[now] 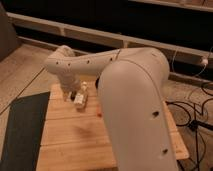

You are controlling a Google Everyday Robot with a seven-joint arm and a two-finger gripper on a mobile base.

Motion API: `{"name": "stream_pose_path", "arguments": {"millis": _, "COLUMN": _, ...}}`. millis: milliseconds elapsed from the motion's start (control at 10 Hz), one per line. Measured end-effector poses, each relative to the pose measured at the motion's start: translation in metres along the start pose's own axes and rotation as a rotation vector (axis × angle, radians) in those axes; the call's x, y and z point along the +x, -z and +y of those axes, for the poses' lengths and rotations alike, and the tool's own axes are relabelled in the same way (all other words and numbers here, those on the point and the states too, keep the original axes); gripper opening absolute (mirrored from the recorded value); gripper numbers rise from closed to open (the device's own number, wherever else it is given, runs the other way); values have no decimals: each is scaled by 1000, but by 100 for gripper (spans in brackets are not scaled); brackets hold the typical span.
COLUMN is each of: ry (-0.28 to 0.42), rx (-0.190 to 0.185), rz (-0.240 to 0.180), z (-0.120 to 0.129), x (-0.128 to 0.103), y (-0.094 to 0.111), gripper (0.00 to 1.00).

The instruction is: Knock the bottle over

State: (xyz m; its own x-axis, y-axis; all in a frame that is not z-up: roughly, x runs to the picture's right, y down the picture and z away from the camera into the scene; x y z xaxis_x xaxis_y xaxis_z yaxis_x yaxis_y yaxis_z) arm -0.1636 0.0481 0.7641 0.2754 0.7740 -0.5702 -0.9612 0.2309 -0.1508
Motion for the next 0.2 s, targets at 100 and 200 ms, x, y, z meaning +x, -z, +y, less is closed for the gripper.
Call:
{"name": "stream_pose_path", "arguments": {"millis": 100, "ry": -3, "rx": -5, "rz": -1, "z": 0, "x": 2, "y": 0, "gripper": 65}}
{"name": "stream_pose_path", "arguments": {"millis": 200, "ry": -2, "rx": -5, "rz": -4, "z": 0, "x": 1, "y": 0, "gripper": 65}}
